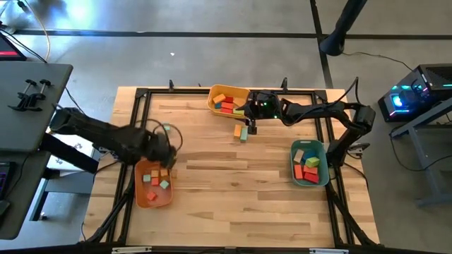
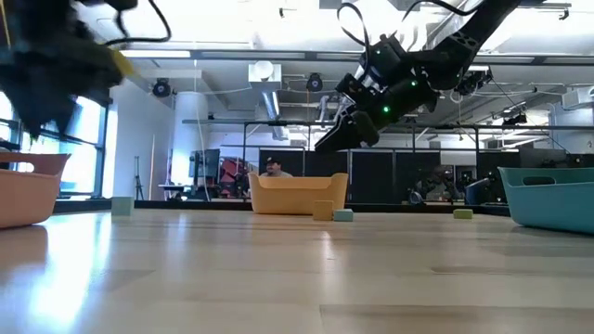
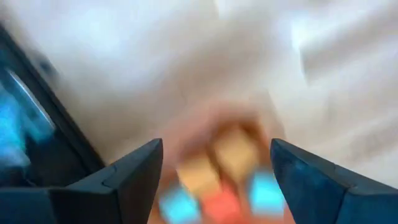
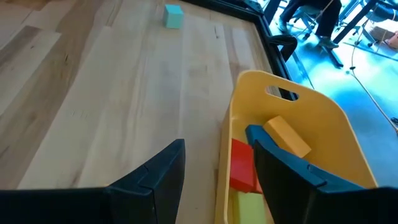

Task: Sort blocks by size
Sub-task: Put the light blue square block into the orange bin

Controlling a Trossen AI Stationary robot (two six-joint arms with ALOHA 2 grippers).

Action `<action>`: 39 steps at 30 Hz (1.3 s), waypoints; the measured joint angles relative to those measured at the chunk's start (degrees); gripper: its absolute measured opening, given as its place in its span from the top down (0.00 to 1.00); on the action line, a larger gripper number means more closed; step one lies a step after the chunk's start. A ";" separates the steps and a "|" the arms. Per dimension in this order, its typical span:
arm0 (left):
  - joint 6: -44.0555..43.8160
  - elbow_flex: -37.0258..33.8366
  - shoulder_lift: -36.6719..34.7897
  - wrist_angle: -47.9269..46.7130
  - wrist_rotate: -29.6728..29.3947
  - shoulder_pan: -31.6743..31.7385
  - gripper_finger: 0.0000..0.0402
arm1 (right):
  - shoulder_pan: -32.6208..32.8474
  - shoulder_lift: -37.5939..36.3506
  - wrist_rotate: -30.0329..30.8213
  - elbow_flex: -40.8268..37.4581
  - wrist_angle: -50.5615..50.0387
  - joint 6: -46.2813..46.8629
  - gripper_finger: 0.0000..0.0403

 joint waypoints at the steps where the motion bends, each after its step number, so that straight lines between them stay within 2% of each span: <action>1: 0.32 0.00 -0.21 0.05 -3.75 2.06 0.30 | 0.00 0.00 0.00 0.00 -0.02 0.08 0.53; 4: 1.04 0.00 -0.44 0.06 -11.18 10.13 0.30 | 0.00 0.00 -0.09 0.00 -0.01 0.57 0.53; 7: 6.01 0.00 -0.02 0.47 -11.76 19.59 0.31 | 0.00 0.00 -0.20 0.00 -0.02 1.69 0.53; 12: 19.07 0.00 2.40 3.48 -10.99 34.06 0.34 | 0.04 0.00 -0.21 0.00 -0.55 4.01 0.53; 17: 31.34 0.00 7.67 10.79 -10.77 43.65 0.35 | 0.40 0.00 -0.46 0.00 -2.12 6.35 0.53; 23: 42.98 0.00 15.94 17.30 -8.41 48.85 0.35 | 2.37 0.00 -0.55 0.00 -3.96 7.72 0.53; 33: 50.68 -0.02 24.94 19.29 -7.44 51.72 0.36 | 5.42 0.00 -0.59 0.00 -5.95 7.52 0.53; 39: 51.93 -0.02 25.53 19.95 -6.18 50.94 0.46 | 5.60 0.00 -0.57 0.00 -6.03 7.69 0.53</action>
